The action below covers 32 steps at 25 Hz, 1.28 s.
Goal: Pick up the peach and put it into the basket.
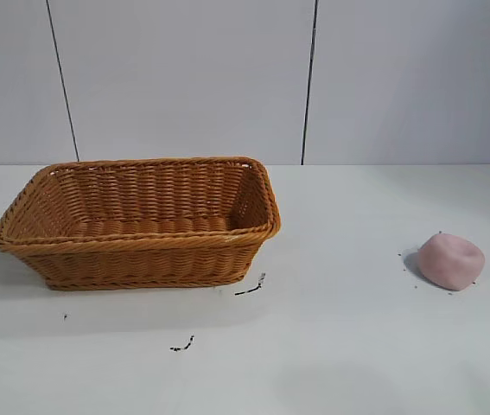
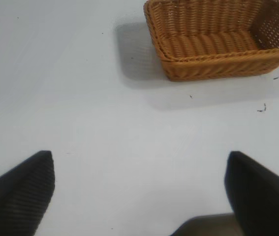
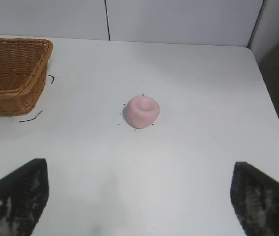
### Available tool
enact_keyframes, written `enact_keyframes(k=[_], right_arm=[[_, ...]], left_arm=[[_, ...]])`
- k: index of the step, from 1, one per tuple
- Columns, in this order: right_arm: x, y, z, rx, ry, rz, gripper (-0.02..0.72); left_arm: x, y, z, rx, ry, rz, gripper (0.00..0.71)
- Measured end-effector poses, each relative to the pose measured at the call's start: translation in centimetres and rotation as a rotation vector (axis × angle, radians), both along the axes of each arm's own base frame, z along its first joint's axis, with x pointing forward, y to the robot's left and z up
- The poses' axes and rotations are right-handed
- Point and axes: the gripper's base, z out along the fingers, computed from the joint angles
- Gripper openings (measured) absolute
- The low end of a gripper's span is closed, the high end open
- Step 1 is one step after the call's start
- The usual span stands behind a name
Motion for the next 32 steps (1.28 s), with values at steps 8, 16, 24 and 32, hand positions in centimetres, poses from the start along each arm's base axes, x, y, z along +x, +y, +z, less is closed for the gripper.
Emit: enact_keyframes(k=[8, 16, 24, 32], right_arm=[[0.2, 0.0, 0.1, 0.000, 0.005, 0.000, 0.689], [6.8, 0.0, 2.5, -0.001, 0.231, -0.004, 0.689], [18.6, 0.1, 3.6, -0.001, 0.478, -0.008, 0.689], [29.3, 0.2, -0.2, 0.002, 0.750, -0.004, 0.689]], left_arm=[[0.0, 0.0, 0.0, 0.000, 0.000, 0.000, 0.692], [0.0, 0.0, 0.0, 0.000, 0.000, 0.000, 0.692], [0.0, 0.0, 0.0, 0.000, 0.000, 0.000, 0.692], [0.0, 0.0, 0.0, 0.000, 0.000, 0.000, 0.692]])
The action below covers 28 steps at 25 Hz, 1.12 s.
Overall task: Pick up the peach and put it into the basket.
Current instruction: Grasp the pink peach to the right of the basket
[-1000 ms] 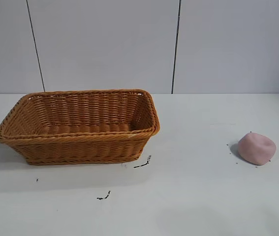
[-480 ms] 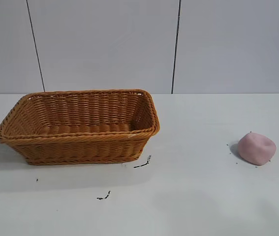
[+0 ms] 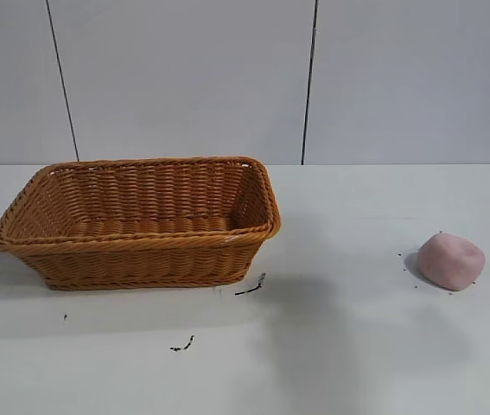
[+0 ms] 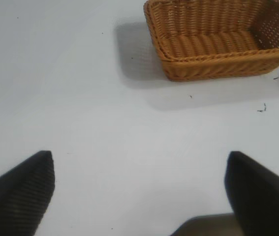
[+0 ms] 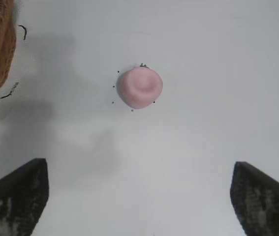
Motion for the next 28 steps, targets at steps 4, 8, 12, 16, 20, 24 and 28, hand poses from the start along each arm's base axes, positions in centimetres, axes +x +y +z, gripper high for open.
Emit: enact_keyframes(k=[4, 8, 12, 16, 20, 24, 28], right_arm=[[3.9, 0.0, -2.4, 0.001, 0.074, 0.000, 0.689], [6.7, 0.0, -5.3, 0.000, 0.106, -0.003, 0.689], [8.2, 0.0, -9.2, -0.002, 0.171, -0.001, 0.689], [9.1, 0.0, -13.0, -0.005, 0.227, -0.001, 0.689], [9.8, 0.0, -15.4, -0.005, 0.222, -0.006, 0.689], [10.2, 0.0, -16.4, -0.004, 0.202, -0.010, 0.689], [10.5, 0.0, -16.4, -0.004, 0.177, -0.012, 0.688]], left_arm=[[0.0, 0.0, 0.0, 0.000, 0.000, 0.000, 0.692], [0.0, 0.0, 0.0, 0.000, 0.000, 0.000, 0.692], [0.0, 0.0, 0.0, 0.000, 0.000, 0.000, 0.692], [0.0, 0.0, 0.0, 0.000, 0.000, 0.000, 0.692], [0.0, 0.0, 0.0, 0.000, 0.000, 0.000, 0.692], [0.0, 0.0, 0.0, 0.000, 0.000, 0.000, 0.692], [0.0, 0.0, 0.0, 0.000, 0.000, 0.000, 0.692]])
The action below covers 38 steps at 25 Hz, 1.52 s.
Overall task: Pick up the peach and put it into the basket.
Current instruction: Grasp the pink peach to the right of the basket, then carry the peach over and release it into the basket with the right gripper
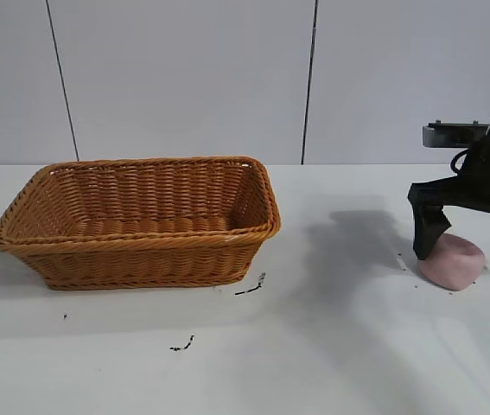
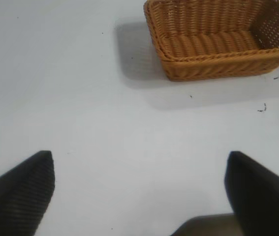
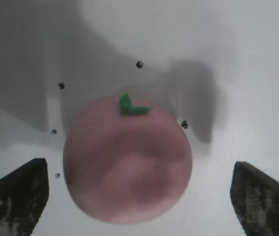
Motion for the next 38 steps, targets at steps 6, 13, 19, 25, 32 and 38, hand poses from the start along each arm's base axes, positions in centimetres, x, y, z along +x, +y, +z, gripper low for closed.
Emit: enact_keyframes(k=[6, 13, 19, 25, 32, 38], right_arm=[[-0.1, 0.0, 0.0, 0.003, 0.009, -0.002, 0.249], [0.0, 0.1, 0.5, 0.008, 0.020, -0.003, 0.034], [1.7, 0.1, 5.0, 0.011, 0.008, 0.011, 0.024], [3.4, 0.9, 13.0, -0.014, -0.158, 0.049, 0.024], [4.3, 5.9, 16.6, -0.030, -0.250, 0.147, 0.023], [5.1, 14.0, 18.1, 0.001, -0.327, 0.311, 0.023]], left_arm=[[0.0, 0.0, 0.0, 0.000, 0.000, 0.000, 0.692], [0.0, 0.0, 0.0, 0.000, 0.000, 0.000, 0.692], [0.0, 0.0, 0.0, 0.000, 0.000, 0.000, 0.692], [0.0, 0.0, 0.0, 0.000, 0.000, 0.000, 0.692], [0.0, 0.0, 0.0, 0.000, 0.000, 0.000, 0.692], [0.0, 0.0, 0.0, 0.000, 0.000, 0.000, 0.692]])
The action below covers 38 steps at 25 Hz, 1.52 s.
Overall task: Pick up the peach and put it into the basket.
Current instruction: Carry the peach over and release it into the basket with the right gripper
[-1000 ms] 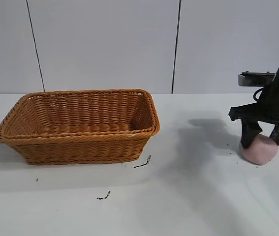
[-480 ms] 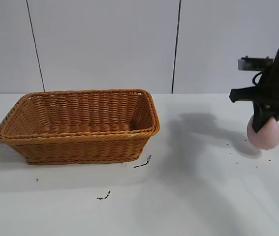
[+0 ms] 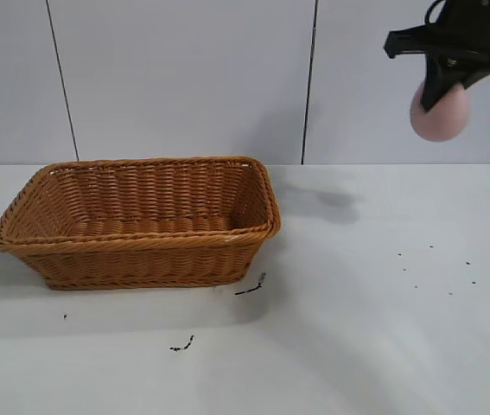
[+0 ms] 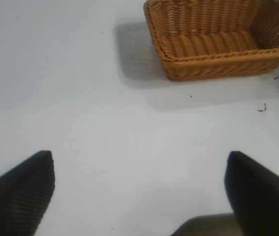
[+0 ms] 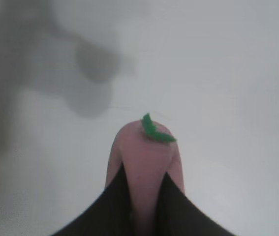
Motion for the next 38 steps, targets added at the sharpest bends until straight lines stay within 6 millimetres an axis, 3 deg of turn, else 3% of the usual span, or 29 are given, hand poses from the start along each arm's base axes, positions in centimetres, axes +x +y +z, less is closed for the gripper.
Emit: enact_keyframes(k=[4, 7, 11, 14, 19, 21, 23, 26, 27, 29, 32, 35, 38], right_arm=[[-0.1, 6.0, -0.6, 0.005, -0.013, 0.116, 0.023], [-0.8, 10.3, -2.2, 0.004, -0.003, 0.199, 0.023], [-1.9, 14.2, -5.3, -0.011, 0.045, 0.276, 0.023], [-2.4, 15.9, -7.4, -0.027, 0.070, 0.311, 0.023], [-2.0, 16.7, -11.1, -0.045, 0.116, 0.325, 0.031], [-2.0, 16.8, -12.1, -0.053, 0.133, 0.328, 0.083], [-2.0, 16.9, -12.4, -0.054, 0.141, 0.330, 0.194], [-2.0, 16.9, -12.4, -0.053, 0.139, 0.332, 0.503], [-2.0, 16.9, -12.3, -0.054, 0.137, 0.334, 0.571], [-2.0, 16.8, -12.0, -0.052, 0.132, 0.337, 0.647], [-2.1, 16.7, -10.8, -0.048, 0.120, 0.338, 0.683], [-1.7, 15.9, -8.0, -0.021, 0.075, 0.323, 0.689], [-0.7, 13.9, -5.2, 0.007, 0.020, 0.282, 0.689]], left_arm=[[0.0, 0.0, 0.0, 0.000, 0.000, 0.000, 0.692], [0.0, 0.0, 0.0, 0.000, 0.000, 0.000, 0.692], [0.0, 0.0, 0.0, 0.000, 0.000, 0.000, 0.692], [0.0, 0.0, 0.0, 0.000, 0.000, 0.000, 0.692], [0.0, 0.0, 0.0, 0.000, 0.000, 0.000, 0.692], [0.0, 0.0, 0.0, 0.000, 0.000, 0.000, 0.692], [0.0, 0.0, 0.0, 0.000, 0.000, 0.000, 0.692], [0.0, 0.0, 0.0, 0.000, 0.000, 0.000, 0.692], [0.0, 0.0, 0.0, 0.000, 0.000, 0.000, 0.692], [0.0, 0.0, 0.0, 0.000, 0.000, 0.000, 0.692], [0.0, 0.0, 0.0, 0.000, 0.000, 0.000, 0.692], [0.0, 0.0, 0.0, 0.000, 0.000, 0.000, 0.692], [0.0, 0.0, 0.0, 0.000, 0.000, 0.000, 0.692]])
